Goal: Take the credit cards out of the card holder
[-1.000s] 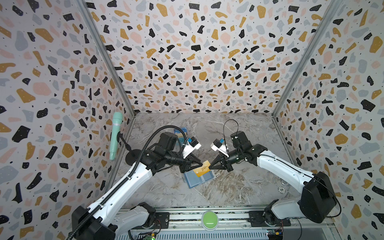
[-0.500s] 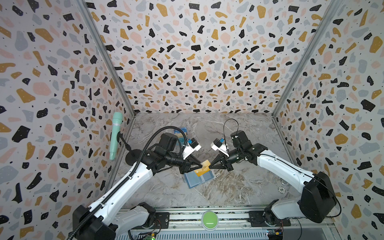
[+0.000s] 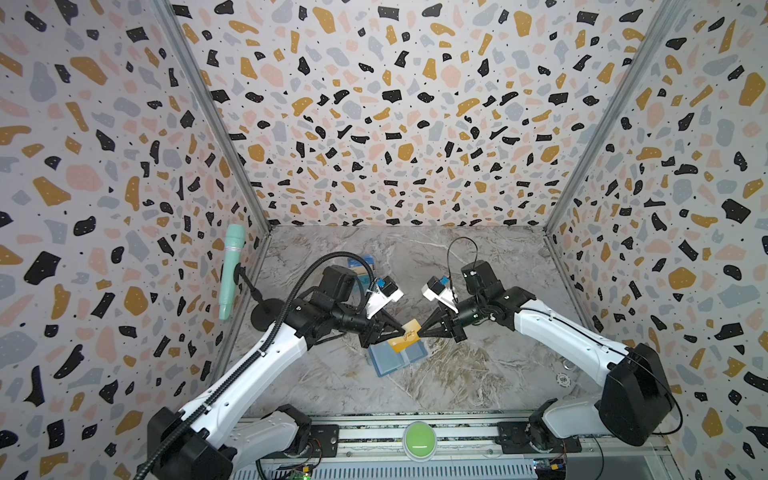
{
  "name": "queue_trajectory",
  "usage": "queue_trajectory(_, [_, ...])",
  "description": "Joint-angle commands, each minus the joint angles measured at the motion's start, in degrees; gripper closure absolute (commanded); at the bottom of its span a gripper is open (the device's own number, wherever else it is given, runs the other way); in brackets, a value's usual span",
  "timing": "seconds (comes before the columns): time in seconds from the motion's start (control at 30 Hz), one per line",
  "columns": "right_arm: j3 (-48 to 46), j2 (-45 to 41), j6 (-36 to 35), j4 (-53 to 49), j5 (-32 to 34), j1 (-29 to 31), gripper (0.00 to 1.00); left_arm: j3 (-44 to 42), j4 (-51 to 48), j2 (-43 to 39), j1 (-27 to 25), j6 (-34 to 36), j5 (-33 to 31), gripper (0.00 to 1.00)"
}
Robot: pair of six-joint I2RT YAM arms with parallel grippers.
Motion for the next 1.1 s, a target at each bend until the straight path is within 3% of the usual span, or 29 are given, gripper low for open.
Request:
queue_trajectory(0.0, [2.58, -1.37, -0.79, 1.07, -1.18, 0.28, 1.0, -0.85, 0.92, 0.05, 0.2, 0.6, 2.98, 0.8])
queue_trajectory(0.17, [2.59, -1.34, -0.69, 1.44, -1.18, 0.22, 1.0, -1.07, 1.33, 0.52, 0.2, 0.69, 3.58, 0.93])
queue_trajectory(0.47, [2.32, -1.72, 1.21, 3.93, 1.02, 0.15, 1.0, -1.8, 2.14, 1.1, 0.2, 0.71, 3.6, 1.0])
queue_trajectory(0.5, [2.32, -1.72, 1.43, 4.03, 1.78, 0.13, 0.95, -1.82, 2.25, 1.02, 0.2, 0.62, 3.08, 1.0])
queue_trajectory(0.63, [1.66, -2.05, 2.95, 4.52, 4.88, -1.08, 0.53, -1.82, 4.36, 0.33, 0.2, -1.58, -2.2, 1.0])
queue_trajectory(0.77, [-0.88, -4.05, 6.11, 7.0, 9.68, -3.39, 0.32, -0.92, 4.79, 0.68, 0.3, -1.0, -11.04, 1.0])
queue_trajectory(0.97, [-5.31, -8.52, 8.86, 9.2, 24.05, -4.29, 0.25, 5.26, 2.8, 6.19, 1.77, 5.36, -24.87, 1.0])
queue_trajectory(1.07, [-7.05, -10.05, 10.4, 10.6, 30.09, -4.3, 0.25, 7.79, 4.84, 8.99, 3.86, 10.77, -28.53, 1.0])
